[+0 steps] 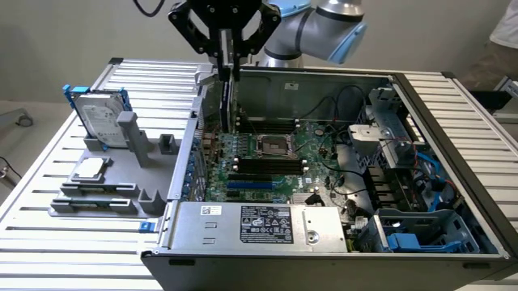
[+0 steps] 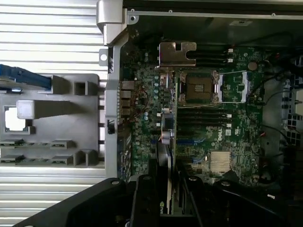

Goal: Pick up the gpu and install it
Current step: 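Pick up the gpu and move the gpu toward the slot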

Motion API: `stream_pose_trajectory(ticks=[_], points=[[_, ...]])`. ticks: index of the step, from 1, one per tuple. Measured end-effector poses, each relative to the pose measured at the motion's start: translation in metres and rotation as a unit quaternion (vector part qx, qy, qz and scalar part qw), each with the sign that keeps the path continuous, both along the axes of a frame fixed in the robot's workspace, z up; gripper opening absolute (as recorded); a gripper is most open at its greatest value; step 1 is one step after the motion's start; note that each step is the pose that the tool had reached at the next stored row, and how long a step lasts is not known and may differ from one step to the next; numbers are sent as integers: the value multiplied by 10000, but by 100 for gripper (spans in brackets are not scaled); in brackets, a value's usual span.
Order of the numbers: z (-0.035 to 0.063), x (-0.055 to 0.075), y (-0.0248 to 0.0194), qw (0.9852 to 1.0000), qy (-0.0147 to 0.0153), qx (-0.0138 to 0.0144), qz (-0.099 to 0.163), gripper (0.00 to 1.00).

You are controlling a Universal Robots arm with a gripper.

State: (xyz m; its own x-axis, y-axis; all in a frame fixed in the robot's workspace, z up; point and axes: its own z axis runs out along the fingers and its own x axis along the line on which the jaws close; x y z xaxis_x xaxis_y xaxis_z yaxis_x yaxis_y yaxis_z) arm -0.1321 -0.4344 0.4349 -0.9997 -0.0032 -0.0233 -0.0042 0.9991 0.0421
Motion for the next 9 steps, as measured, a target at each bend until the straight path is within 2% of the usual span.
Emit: stream_pose_trajectory(ticks=[9], points=[[-147, 409, -4, 10000, 10, -1, 0, 26]])
